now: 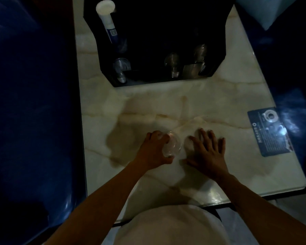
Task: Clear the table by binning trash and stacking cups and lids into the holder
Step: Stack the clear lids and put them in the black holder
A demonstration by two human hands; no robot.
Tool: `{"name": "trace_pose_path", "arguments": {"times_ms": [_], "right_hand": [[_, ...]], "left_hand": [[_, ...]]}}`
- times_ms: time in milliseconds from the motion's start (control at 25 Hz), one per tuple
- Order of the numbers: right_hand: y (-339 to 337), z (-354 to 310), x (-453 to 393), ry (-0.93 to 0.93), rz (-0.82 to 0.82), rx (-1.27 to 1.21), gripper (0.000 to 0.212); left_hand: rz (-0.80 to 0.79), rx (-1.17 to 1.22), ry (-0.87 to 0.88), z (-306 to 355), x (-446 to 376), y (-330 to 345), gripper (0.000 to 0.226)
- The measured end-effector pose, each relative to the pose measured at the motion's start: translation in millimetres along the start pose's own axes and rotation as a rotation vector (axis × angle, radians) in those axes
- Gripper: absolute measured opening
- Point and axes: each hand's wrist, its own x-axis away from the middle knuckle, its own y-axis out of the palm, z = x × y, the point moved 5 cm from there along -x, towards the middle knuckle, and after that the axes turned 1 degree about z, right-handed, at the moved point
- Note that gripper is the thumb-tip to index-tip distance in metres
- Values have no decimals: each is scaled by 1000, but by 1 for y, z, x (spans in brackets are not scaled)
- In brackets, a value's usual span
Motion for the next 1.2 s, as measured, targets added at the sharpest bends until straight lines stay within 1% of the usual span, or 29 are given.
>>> {"name": "trace_pose_path", "arguments": {"times_ms": [80, 200, 280, 400, 560, 640, 760, 880, 1040, 1120, 1200], "right_hand": [[0, -11, -7, 9, 22, -15, 89], [-3, -35, -30, -38, 44, -12, 81], [-6, -46, -51, -68, 60, -23, 78], [-11, -62, -87, -99, 43, 15, 82], [-14, -86, -141, -81, 5, 51, 85], [-16, -94, -161, -75, 14, 72, 82], [-17, -96, -169, -62, 71, 72, 77], [-13, -94, -171, -60, 106, 56, 73], [-13, -92, -174, -28, 60, 50, 70], [-15, -93, -174, -6, 43, 48, 70], [-19, -94, -175, 6, 46, 48, 70]], "left_hand": [[-10, 119, 2, -6, -2, -9, 63], [-70, 181, -23, -20, -3, -26, 63], [-67, 175, -33, -37, -4, -42, 62], [-79, 148, -42, -65, -8, -72, 61], [-110, 57, -38, -97, -27, -116, 65], [-82, 41, 3, -108, -37, -137, 65], [-41, 6, 79, -120, -50, -164, 66], [14, -107, 119, -130, -63, -193, 70], [52, -152, 131, -145, -83, -241, 71], [97, -208, 140, -154, -98, -264, 72], [128, -260, 112, -162, -113, -282, 74]]}}
